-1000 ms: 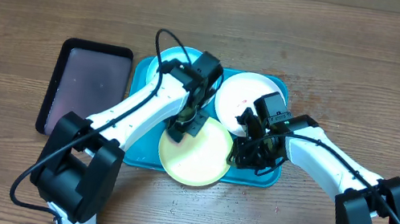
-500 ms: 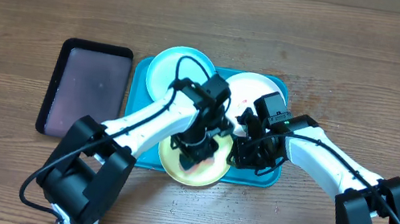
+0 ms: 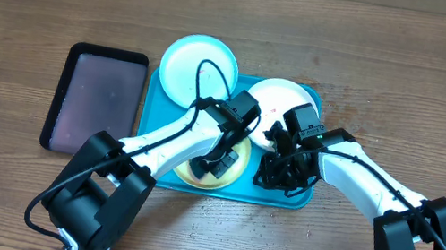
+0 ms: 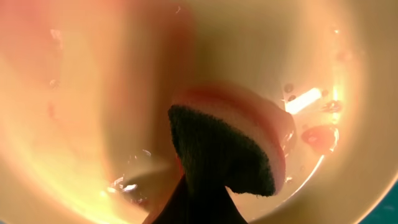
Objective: Clean dirty plates on tray and stack at the side
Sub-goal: 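Scrub the yellow plate with the sponge in the left gripper, then lift the yellow plate with the right gripper and tilt it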
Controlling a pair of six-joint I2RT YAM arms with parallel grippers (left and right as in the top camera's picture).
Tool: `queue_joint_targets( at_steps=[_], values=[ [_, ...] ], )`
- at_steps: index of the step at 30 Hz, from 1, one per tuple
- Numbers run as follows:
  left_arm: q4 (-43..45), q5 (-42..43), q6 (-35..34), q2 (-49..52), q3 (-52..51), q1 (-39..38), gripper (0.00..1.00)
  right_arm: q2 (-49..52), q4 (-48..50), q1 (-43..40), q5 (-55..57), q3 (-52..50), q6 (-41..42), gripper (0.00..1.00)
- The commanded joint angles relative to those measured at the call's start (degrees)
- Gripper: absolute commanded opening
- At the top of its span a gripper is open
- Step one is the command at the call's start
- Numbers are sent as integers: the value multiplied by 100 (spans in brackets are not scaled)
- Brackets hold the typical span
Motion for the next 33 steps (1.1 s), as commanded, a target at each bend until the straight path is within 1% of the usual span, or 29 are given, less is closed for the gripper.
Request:
queue_joint_targets(
  at_steps=[1,4,5,6,7,8,10,14,17,19,24,27,29,33],
  values=[
    [-179,-658,-616,57,258,13,4,-9,-7,2,50,-17,-2,27],
    [-361,-442,-590,-22,588,11,4,-9,-13,2,46,-17,-2,27],
    [-404,-426,-592,-57,675,11,4,-9,-13,2,28,-17,-2,30],
    [-442,-428,-592,-94,752,11,4,-9,-13,2,-42,-17,-4,35],
    [-468,-428,-592,-136,811,11,4,-9,-11,2,-85,-17,-7,46],
    [-481,-431,-592,-181,863,17,4,-9,-13,2,-79,-17,-11,52],
    [-503,-479,-599,-295,942,28,4,-11,-52,0,-72,15,-76,53],
    [-516,-507,-922,-680,986,302,4,-11,-603,0,35,616,-492,59],
    [-511,-435,-1095,-914,986,647,4,-11,-850,2,256,1058,-503,65],
    [-474,-184,-1108,-1126,986,1062,4,-11,-822,2,267,1331,-501,67],
    [-409,372,-1108,-1318,986,1897,4,17,-610,68,328,1349,-501,68],
    [-402,813,-1110,-1311,979,2494,4,162,-431,330,612,1349,-501,70],
    [-404,953,-1110,-1311,979,2704,4,326,-328,518,756,1349,-494,71],
    [-404,962,-1106,-1311,979,2887,4,684,-133,837,1217,1349,-455,71]
  ],
)
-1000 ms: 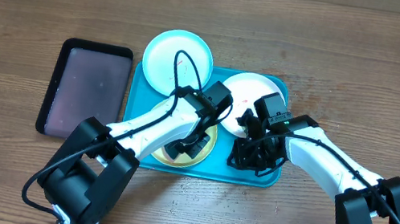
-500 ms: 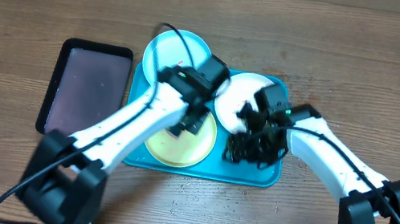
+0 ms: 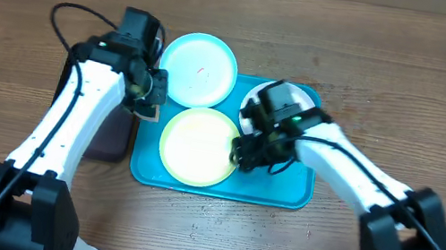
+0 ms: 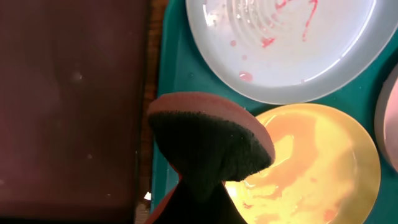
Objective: Clean dirty plates on tray and stack at the side
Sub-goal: 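Lift the yellow plate with the right gripper and tilt it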
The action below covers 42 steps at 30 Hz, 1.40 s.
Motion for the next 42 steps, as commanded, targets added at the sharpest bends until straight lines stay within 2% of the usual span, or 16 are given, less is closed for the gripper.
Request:
queue_joint_targets(
  at_steps=[1,3,6,10,14,17,20,28,35,42],
  values=[
    [2,295,-83,-120,114,94,4,409,170,284,737,68,118,71],
    [0,293,-79,-120,114,94,4,540,328,319,785,68,153,70],
    [0,297,-83,-120,114,92,4,682,498,326,791,68,149,62],
    [0,295,-81,-120,111,92,4,713,503,328,789,70,125,38],
    [0,293,-81,-118,109,92,4,688,313,328,767,79,122,26],
    [2,289,-81,-118,109,92,4,597,96,326,765,133,125,12],
    [2,184,-83,-118,109,92,4,444,-114,295,767,297,125,7],
    [7,164,-76,-118,109,92,4,-63,-461,289,905,1054,127,4],
    [26,144,-63,-118,109,92,4,-225,-415,291,2260,1078,129,4],
    [50,37,-63,-118,109,92,4,-437,-376,315,3139,1224,129,4]
  ],
)
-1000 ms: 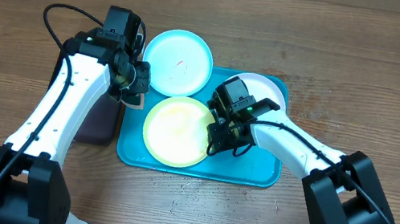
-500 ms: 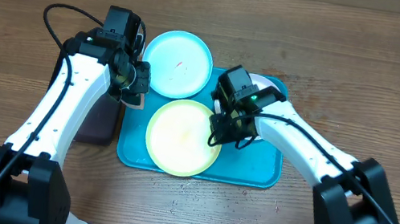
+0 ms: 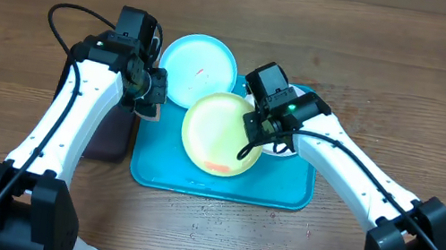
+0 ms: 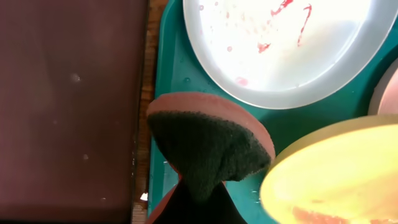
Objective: Clean dirty plates on tray and stack at the side
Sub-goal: 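Lift the yellow plate with the right gripper and tilt it, then carry the yellow plate right and set it on the table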
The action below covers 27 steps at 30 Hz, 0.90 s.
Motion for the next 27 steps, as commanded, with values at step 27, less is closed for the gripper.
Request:
queue_joint_targets(
  at_steps=[27],
  values=[
    [42,-96,-55,-118,109,-2,4,-610,896,2059,5613,299,-13,4]
  ],
)
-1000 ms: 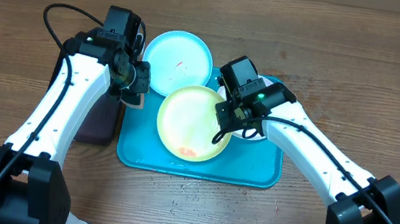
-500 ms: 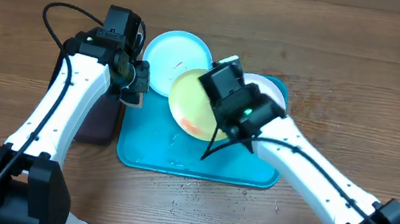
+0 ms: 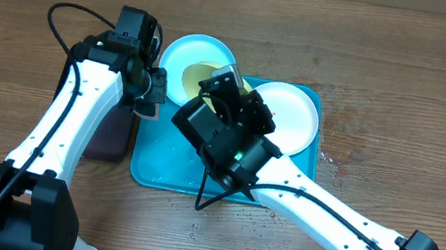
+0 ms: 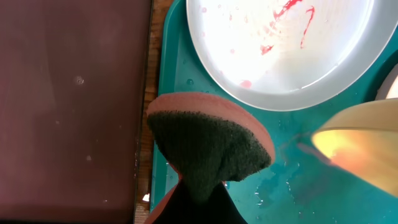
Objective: Clean dirty plates on tray and stack at the side
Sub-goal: 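Carry the yellow plate right and set it on the table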
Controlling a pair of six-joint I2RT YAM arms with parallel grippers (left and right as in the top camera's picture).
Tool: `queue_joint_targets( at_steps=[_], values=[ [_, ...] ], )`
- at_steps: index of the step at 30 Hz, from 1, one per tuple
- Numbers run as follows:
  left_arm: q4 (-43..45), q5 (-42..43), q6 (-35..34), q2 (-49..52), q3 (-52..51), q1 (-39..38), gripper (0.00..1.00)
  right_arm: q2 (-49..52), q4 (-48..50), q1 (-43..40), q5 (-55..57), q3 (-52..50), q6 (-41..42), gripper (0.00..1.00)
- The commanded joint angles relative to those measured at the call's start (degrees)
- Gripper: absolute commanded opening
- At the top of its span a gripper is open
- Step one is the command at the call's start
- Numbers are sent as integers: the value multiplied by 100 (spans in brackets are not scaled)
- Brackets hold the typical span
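A pale blue plate (image 3: 182, 56) streaked with red (image 4: 286, 50) lies at the far left corner of the teal tray (image 3: 154, 157). Over its right part hangs the yellow plate (image 3: 197, 77), lifted and tilted, its rim also in the left wrist view (image 4: 364, 143). My right gripper (image 3: 226, 80) is shut on it, with the arm raised high towards the camera. A white plate (image 3: 288, 113) rests at the tray's far right. My left gripper (image 4: 199, 190) is shut on a pink and green sponge (image 4: 208, 146) above the tray's left edge (image 3: 152, 95).
A dark rectangular tray (image 4: 68, 93) lies on the wooden table left of the teal tray, mostly under my left arm in the overhead view (image 3: 103, 137). Water drops wet the teal tray floor (image 4: 280, 186). The raised right arm (image 3: 229, 140) hides the tray's middle.
My right gripper has moved the yellow plate from over the tray's middle to above the pale blue plate, and the arm stands much higher. The left gripper and sponge stay put.
First my left gripper pressed the sponge into the yellow plate on the tray's near side, with the right gripper beside it. Then the left had drawn back to the tray's left edge. The right then held the yellow plate lifted, now raised over the pale blue plate.
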Motion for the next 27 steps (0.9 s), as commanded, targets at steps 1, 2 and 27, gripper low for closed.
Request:
queue_joint_targets(
  at_steps=[1,2,27],
  values=[
    [26,-42,-57,-118,109,-2,4,-186,59,35,669,201,26,4],
    [26,-42,-57,-118,109,-2,4,-186,66,33,719,201,28,4],
    [26,-146,267,-118,109,-2,4,-264,101,-1646,-2227,201,2020,4]
  ],
)
